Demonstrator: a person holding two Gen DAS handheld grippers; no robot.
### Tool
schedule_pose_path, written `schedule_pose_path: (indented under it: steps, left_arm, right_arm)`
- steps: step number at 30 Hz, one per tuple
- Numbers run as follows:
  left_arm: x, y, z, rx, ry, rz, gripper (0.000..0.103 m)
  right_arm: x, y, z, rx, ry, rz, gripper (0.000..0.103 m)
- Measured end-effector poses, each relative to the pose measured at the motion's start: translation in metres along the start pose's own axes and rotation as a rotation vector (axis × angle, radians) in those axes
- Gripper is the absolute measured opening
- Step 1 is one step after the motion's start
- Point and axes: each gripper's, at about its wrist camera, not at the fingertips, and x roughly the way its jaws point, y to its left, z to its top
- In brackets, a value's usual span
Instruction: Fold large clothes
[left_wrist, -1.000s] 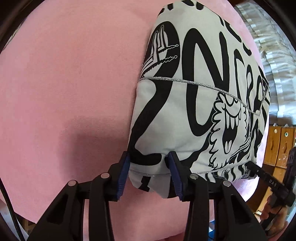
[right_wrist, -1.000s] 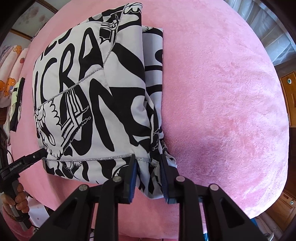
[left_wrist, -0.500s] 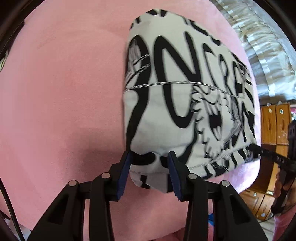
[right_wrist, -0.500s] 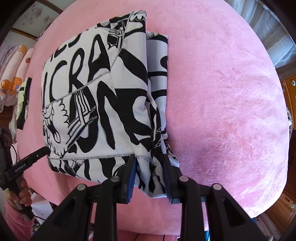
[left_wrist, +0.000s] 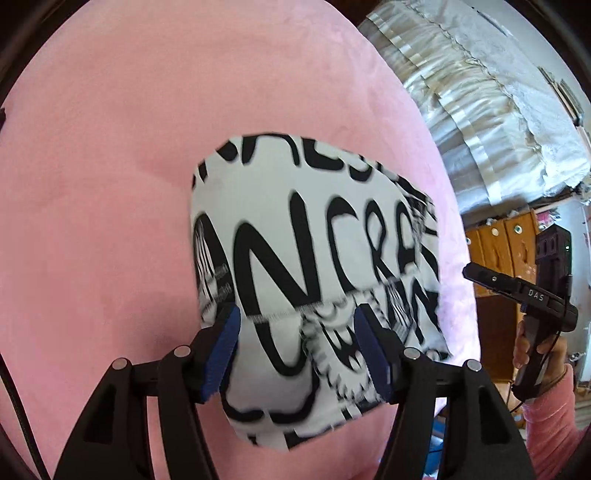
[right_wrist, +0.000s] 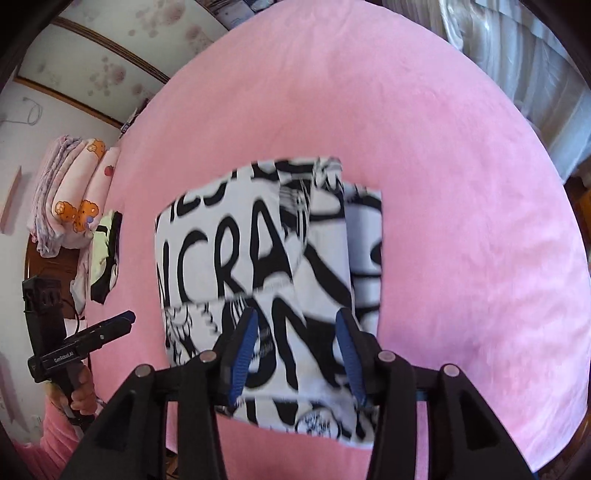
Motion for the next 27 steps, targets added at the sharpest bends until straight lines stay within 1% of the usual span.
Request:
schedule_pose_path:
  steps: [2, 4, 5, 6, 7, 11, 13, 15, 17, 19, 21, 23, 24, 25, 26, 27]
  left_arm:
    - [0.005, 0.009, 0.012, -0.015, -0.014, 0.016, 0.062]
    - [0.017, 0.022, 0.026, -0.055, -0.018, 0.022, 0.062]
    - [0.030, 0.022, 0.030, -0.073, -0.018, 0.024, 0.062]
    - [0.034, 0.033, 0.035, -0.101, -0.018, 0.022, 0.062]
    - [0.040, 0.041, 0.041, -0.137, -0.014, 0.007, 0.062]
    - [0.062, 0.061, 0.053, -0.215, -0.006, -0.024, 0.062]
    - [0.071, 0.067, 0.056, -0.247, -0.010, -0.066, 0.062]
    - [0.076, 0.071, 0.058, -0.266, -0.012, -0.094, 0.062]
    - [0.081, 0.075, 0.059, -0.287, -0.022, -0.115, 0.062]
    - [0.088, 0.079, 0.060, -0.327, -0.029, -0.143, 0.063]
    - [0.092, 0.082, 0.061, -0.351, -0.031, -0.153, 0.063]
    - [0.092, 0.081, 0.061, -0.354, -0.039, -0.135, 0.064]
    - [0.091, 0.081, 0.061, -0.353, -0.041, -0.127, 0.064]
    - [0.092, 0.078, 0.061, -0.351, -0.045, -0.106, 0.063]
    - [0.090, 0.079, 0.061, -0.350, -0.044, -0.097, 0.061]
    - [0.091, 0.075, 0.061, -0.344, -0.045, -0.075, 0.057]
  right_arm:
    - [0.011, -0.001, 0.017, -0.016, -0.020, -0.007, 0.044]
    - [0.026, 0.000, 0.028, -0.026, -0.030, -0.017, 0.045]
    - [0.034, -0.003, 0.036, -0.028, -0.031, -0.026, 0.045]
    - [0.039, -0.005, 0.041, -0.028, -0.031, -0.032, 0.045]
    - [0.047, -0.009, 0.048, -0.023, -0.030, -0.037, 0.045]
    - [0.068, -0.027, 0.068, 0.009, -0.019, -0.014, 0.045]
    - [0.076, -0.032, 0.074, 0.022, -0.015, 0.013, 0.045]
    - [0.084, -0.037, 0.079, 0.040, -0.009, 0.068, 0.045]
    - [0.094, -0.039, 0.084, 0.058, 0.010, 0.092, 0.045]
    - [0.102, -0.040, 0.088, 0.050, 0.042, 0.091, 0.045]
    - [0.105, -0.038, 0.092, 0.027, 0.040, 0.082, 0.044]
    - [0.103, -0.035, 0.093, 0.000, 0.025, 0.093, 0.031]
    - [0.102, -0.033, 0.093, -0.014, 0.026, 0.112, 0.019]
    - [0.102, -0.029, 0.094, -0.029, 0.021, 0.119, 0.016]
    - [0.101, -0.027, 0.093, -0.047, 0.015, 0.110, 0.015]
    - [0.101, -0.025, 0.093, -0.059, 0.015, 0.103, 0.010]
